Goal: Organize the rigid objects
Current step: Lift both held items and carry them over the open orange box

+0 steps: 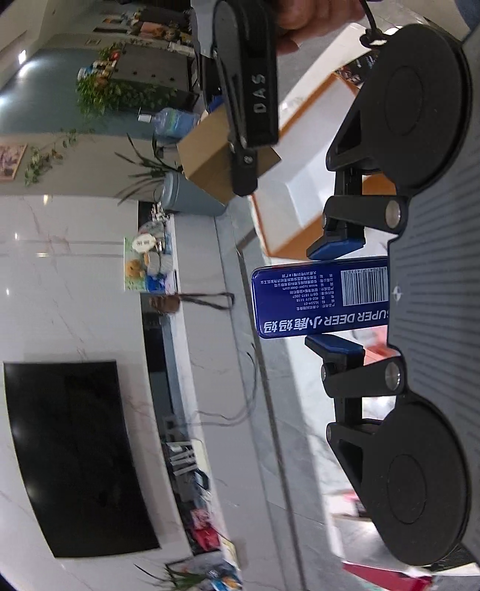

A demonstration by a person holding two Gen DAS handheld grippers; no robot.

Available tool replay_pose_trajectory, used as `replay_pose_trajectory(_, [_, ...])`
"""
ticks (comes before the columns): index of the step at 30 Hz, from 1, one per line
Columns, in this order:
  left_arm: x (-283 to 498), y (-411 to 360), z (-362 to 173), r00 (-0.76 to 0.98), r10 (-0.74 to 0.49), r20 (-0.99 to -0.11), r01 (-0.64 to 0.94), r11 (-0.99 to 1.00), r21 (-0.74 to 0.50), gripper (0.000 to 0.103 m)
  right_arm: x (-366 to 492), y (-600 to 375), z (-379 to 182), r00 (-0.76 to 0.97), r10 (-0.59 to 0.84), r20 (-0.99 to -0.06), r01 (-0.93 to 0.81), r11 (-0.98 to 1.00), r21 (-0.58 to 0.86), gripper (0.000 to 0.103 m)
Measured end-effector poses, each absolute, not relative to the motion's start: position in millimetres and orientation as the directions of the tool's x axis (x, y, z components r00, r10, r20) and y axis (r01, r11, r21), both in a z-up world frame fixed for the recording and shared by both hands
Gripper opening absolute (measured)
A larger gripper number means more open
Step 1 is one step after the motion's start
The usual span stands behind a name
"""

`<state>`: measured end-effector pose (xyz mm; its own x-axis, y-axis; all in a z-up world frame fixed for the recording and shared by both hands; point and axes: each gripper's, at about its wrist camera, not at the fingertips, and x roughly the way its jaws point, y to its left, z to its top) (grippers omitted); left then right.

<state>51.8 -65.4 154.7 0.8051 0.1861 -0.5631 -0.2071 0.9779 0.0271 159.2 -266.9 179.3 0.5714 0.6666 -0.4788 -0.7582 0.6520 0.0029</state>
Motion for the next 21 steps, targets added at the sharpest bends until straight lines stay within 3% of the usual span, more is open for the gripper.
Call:
replay_pose_trajectory(8, [123.4, -102.0, 146.8, 0.806, 0.096, -0.584, -0.108, 0.994, 0.013, 0.05, 212.6, -303.9, 174.6, 0.628, 0.609, -0.485, -0.693, 0.721, 0.008, 0.06])
replay_pose_trajectory(21, [215.2, -159.1, 84.0, 0.715, -0.027, -0.699, 0.031, 0.999, -0.008, 0.05, 297.0, -357.3, 100.3, 0.606, 0.478, -0.636, -0.572, 0.818, 0.069, 0.06])
